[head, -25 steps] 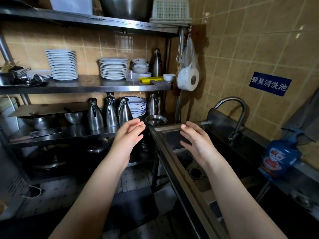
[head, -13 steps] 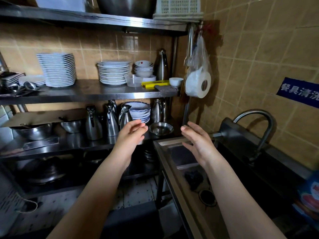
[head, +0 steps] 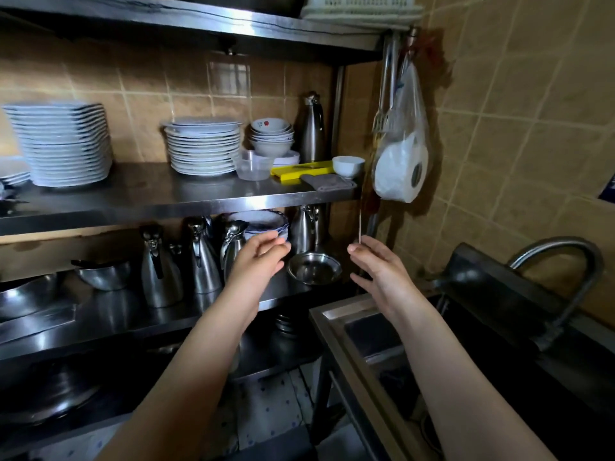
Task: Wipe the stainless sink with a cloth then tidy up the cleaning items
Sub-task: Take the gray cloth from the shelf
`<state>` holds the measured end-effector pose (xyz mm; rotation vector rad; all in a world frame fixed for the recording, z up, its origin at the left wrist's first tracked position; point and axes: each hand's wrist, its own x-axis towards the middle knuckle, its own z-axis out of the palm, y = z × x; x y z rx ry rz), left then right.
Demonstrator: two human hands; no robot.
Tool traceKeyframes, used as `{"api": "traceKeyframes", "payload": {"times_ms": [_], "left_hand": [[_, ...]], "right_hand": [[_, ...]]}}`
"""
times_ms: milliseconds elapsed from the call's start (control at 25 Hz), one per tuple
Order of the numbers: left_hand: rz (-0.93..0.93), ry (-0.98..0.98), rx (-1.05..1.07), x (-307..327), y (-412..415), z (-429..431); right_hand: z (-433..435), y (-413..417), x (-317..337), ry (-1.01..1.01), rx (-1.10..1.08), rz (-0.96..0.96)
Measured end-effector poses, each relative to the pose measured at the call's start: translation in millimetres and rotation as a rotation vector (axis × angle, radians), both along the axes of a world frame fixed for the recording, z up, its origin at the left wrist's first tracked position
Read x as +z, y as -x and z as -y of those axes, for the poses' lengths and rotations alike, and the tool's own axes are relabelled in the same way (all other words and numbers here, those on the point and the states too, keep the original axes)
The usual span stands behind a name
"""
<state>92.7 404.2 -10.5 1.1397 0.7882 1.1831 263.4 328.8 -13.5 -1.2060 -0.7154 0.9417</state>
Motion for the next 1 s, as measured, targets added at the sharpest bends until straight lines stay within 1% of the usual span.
{"api": "traceKeyframes", "payload": {"times_ms": [320,440,600,760,1000], "left_hand": [[-0.009,0.001,-0.090,10.9,-9.0,-147.8],[0.002,0.005,-0.125,12.1,-16.8,-181.6],[-0.015,0.019,-0.162,9.9,-37.6,-225.4],[-0.016,0.011,-0.189,2.6,-64.4,-268.9],[-0.028,0.015,-0.233,0.8,-135.1,-348.1]], "right_hand": [[-123.8,-1.9,3.9,-0.004,-0.144,-0.069],[-152.9,-7.9,4.9,0.008,-0.190,-0.064],[-198.1,-22.6,8.1,0.027,-0.200,-0.046],[-246.1,-48.0,2.0,0.041,-0.188,-0.020],[-328.8,-117.1,-3.1,0.094,-0.215,0.048]]}}
